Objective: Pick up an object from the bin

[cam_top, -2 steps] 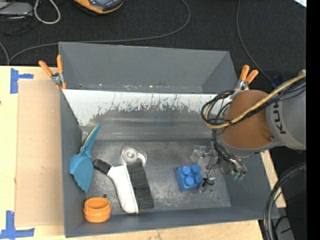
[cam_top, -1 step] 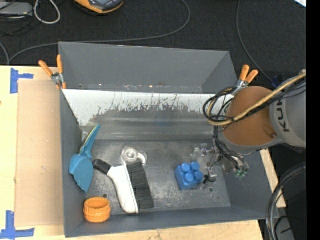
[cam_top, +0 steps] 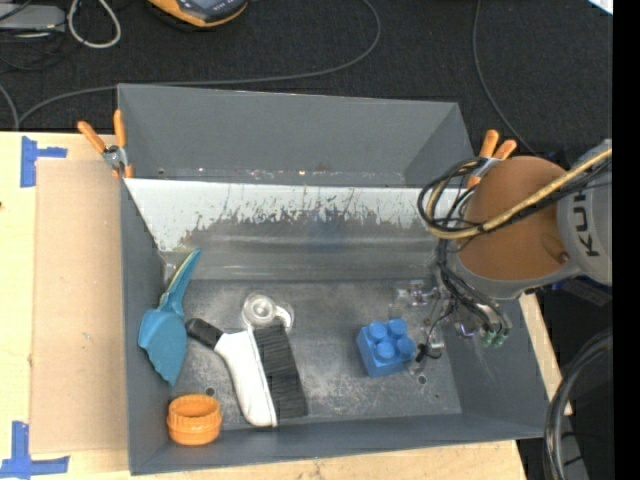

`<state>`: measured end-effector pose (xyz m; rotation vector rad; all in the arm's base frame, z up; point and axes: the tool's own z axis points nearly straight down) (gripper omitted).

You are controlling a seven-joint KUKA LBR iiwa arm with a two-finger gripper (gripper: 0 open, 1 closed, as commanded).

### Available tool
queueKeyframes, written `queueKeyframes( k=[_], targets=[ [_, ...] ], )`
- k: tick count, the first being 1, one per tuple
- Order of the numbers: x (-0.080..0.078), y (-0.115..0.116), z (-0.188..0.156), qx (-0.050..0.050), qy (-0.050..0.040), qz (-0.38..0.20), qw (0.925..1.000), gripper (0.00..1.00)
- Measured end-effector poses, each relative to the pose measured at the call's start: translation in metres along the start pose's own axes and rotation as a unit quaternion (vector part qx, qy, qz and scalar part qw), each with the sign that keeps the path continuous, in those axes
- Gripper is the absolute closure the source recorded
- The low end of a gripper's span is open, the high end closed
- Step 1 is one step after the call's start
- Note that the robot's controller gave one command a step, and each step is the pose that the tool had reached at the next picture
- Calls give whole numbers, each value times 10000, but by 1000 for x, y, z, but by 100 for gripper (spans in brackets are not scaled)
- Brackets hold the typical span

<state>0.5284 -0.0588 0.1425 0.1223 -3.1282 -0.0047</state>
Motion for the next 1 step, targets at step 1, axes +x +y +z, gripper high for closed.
queueKeyframes(
  k=[1],
  targets=[
    [-2, 0, -42, 11, -51, -3, 10000, 100]
  ],
)
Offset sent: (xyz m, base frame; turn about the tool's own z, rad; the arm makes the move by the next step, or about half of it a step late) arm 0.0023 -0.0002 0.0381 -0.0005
